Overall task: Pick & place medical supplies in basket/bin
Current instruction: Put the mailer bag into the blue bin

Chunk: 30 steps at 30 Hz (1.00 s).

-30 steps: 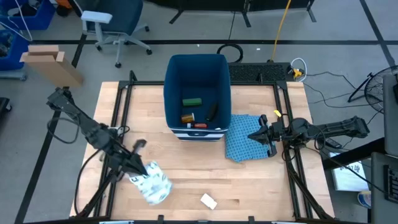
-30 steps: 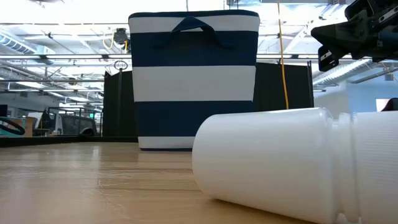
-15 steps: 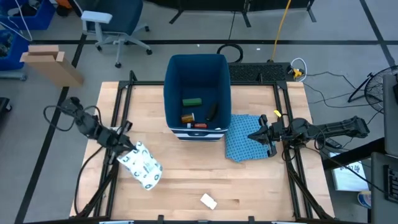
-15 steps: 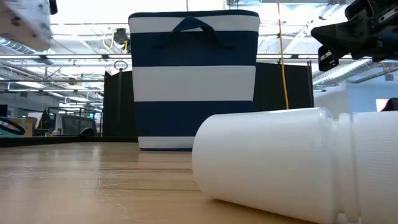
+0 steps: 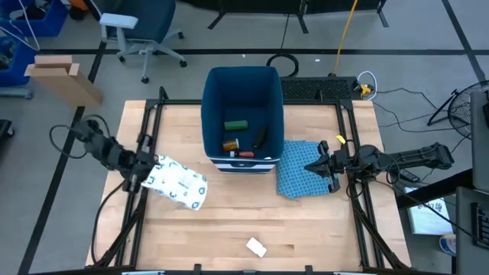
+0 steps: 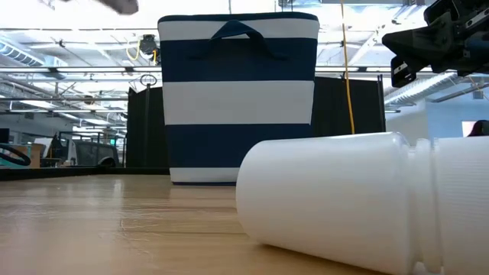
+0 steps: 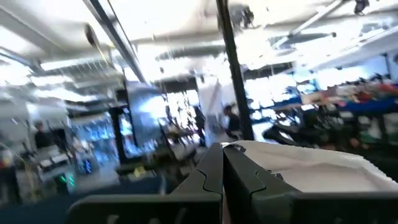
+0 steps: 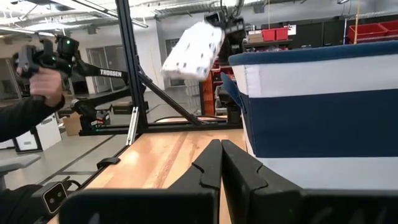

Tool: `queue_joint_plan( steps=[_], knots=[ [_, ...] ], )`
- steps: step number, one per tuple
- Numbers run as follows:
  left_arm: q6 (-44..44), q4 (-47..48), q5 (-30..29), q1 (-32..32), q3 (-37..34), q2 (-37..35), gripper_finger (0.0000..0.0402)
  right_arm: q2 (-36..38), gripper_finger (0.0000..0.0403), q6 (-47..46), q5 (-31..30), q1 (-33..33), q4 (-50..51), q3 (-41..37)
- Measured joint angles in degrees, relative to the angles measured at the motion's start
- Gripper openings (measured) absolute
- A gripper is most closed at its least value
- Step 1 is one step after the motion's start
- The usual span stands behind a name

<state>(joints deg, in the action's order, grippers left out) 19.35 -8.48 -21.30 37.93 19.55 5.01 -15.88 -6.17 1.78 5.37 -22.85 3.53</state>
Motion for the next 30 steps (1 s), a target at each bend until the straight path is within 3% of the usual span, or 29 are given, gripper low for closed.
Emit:
queue_joint_plan(
  steps=[6,12,17,22,30],
  knots=[
    [4.30,1.66,-10.04,-0.04,14.17,11.72,0.0000,0.00,0.0000,0.86,0.00,0.00,-0.07,0.00],
    [8.29,10.89,-20.70,-1.54,33.82,25.80,0.0000,0.00,0.0000,2.36,-0.14,0.00,-2.09,0.00],
    [8.77,17.31,-22.17,-7.59,47.59,36.38,0.0000,0.02,0.0000,2.80,-0.17,0.00,-3.13,0.00],
    [5.28,23.48,-16.37,-18.16,57.60,45.50,0.0000,0.00,0.0000,2.80,-0.20,0.00,-3.15,0.00],
    [-1.39,29.40,8.24,-43.14,67.44,60.46,0.0000,0.02,0.0000,2.78,-0.20,0.00,-3.71,0.00]
  ],
)
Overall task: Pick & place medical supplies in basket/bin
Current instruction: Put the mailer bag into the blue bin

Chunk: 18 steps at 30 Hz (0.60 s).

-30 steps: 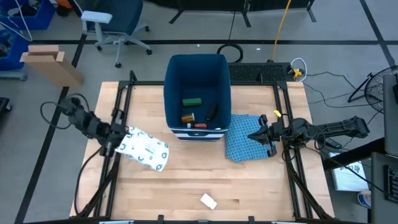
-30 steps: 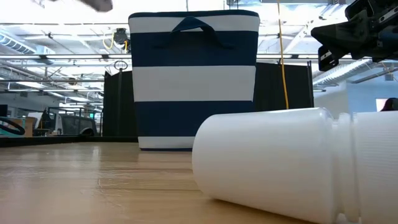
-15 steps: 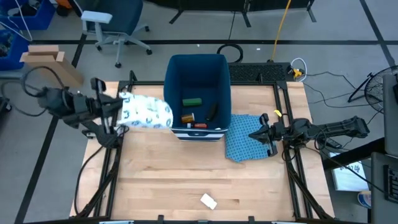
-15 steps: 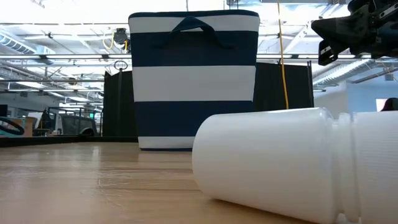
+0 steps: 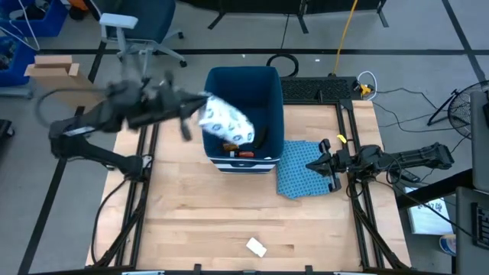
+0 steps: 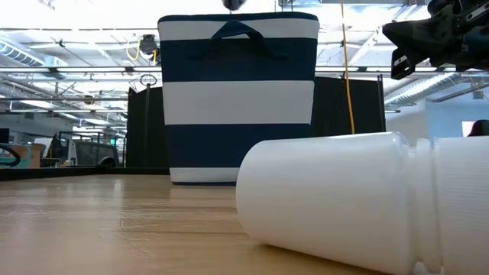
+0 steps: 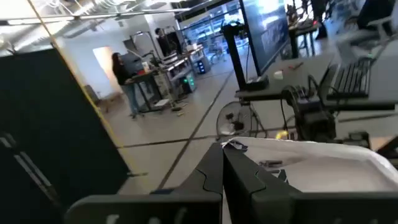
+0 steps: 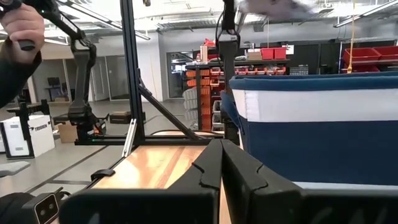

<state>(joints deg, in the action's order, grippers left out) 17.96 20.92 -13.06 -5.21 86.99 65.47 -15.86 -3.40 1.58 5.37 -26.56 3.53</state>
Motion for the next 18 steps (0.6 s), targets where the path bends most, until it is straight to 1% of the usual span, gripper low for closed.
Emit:
queue_joint_plan(
  steps=[3,9,14,18],
  knots=[
    [-2.12,-0.56,9.84,-8.50,2.52,4.31,0.0000,0.00,0.0000,-0.26,0.02,0.00,-0.01,0.00],
    [-4.00,-0.89,23.06,-20.75,5.47,12.64,0.0000,-0.02,0.0000,0.43,0.00,0.00,0.00,0.00],
    [-5.22,-5.35,31.25,-27.09,6.74,18.83,0.0000,0.00,0.0000,1.31,0.00,0.00,-0.20,0.00],
    [-5.60,-9.09,35.54,-29.35,7.70,25.21,0.0000,-0.02,0.0000,1.29,0.00,0.00,-0.15,0.00]
  ],
)
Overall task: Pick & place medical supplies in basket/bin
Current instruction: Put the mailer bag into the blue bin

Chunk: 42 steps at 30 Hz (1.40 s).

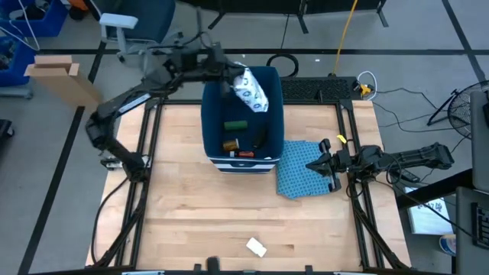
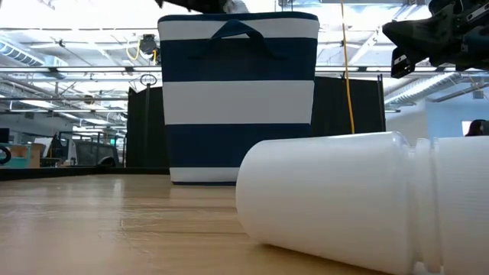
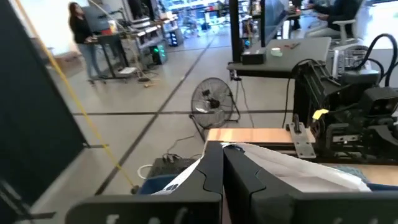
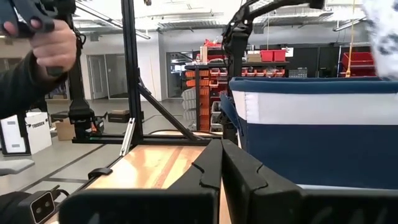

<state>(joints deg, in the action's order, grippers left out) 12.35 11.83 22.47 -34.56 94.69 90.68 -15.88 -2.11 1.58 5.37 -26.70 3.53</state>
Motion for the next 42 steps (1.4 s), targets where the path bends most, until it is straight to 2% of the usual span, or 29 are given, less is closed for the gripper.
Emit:
queue_joint_plan(
  steps=[5,10,20,42],
  knots=[
    [0.66,-1.06,4.24,-1.19,3.49,7.11,0.0000,0.00,0.0000,0.09,-0.02,0.00,0.01,0.00],
    [3.46,1.93,5.53,-1.15,6.10,11.23,0.0000,0.00,0.0000,2.17,-0.09,0.00,-0.04,0.02],
    [6.36,6.57,0.74,-1.41,6.19,16.61,0.0000,0.00,0.0000,4.98,-0.20,-0.02,-0.06,0.02],
    [9.38,9.66,-0.08,-2.32,6.19,26.06,0.0000,0.00,0.0000,6.27,-0.32,-0.02,-0.06,0.00]
  ],
)
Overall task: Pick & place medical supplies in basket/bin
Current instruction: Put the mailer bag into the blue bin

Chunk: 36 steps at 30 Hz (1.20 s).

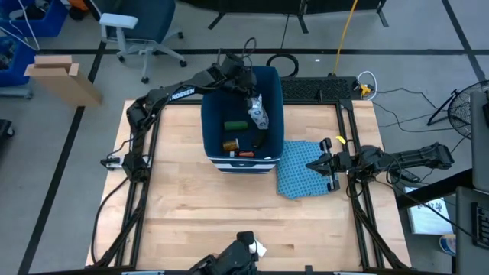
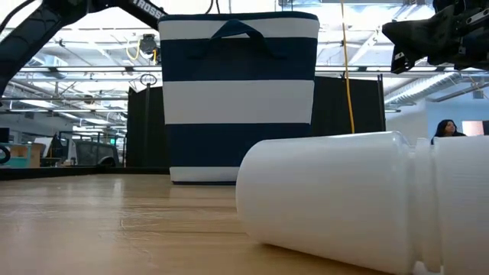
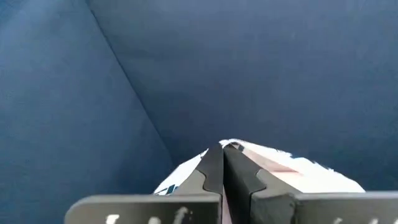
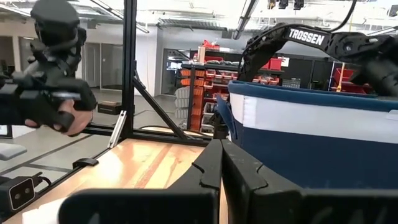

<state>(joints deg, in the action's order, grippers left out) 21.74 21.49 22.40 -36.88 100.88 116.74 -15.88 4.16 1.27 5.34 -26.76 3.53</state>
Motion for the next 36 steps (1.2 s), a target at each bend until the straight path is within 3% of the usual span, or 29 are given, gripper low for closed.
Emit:
queue_joint_plan(
  steps=[8,20,25,31,36],
  knots=[
    [5.74,3.97,-3.64,0.67,-0.58,1.28,0.0000,0.00,0.0000,0.00,0.02,0.00,0.01,0.02],
    [21.31,11.78,-15.73,3.73,-0.26,1.30,0.0000,0.02,0.0000,0.22,0.03,0.00,0.01,0.01],
    [25.35,13.43,-15.62,4.81,-0.02,1.30,0.0000,0.02,0.0000,1.27,0.03,0.00,-0.02,0.02],
    [22.81,14.04,-7.74,4.22,-0.02,1.39,0.0000,0.02,0.0000,1.60,0.03,0.00,-1.21,0.02],
    [22.24,14.15,-9.98,4.09,-0.02,1.70,0.0000,0.02,0.0000,1.68,0.03,0.00,-1.75,0.02]
  ],
)
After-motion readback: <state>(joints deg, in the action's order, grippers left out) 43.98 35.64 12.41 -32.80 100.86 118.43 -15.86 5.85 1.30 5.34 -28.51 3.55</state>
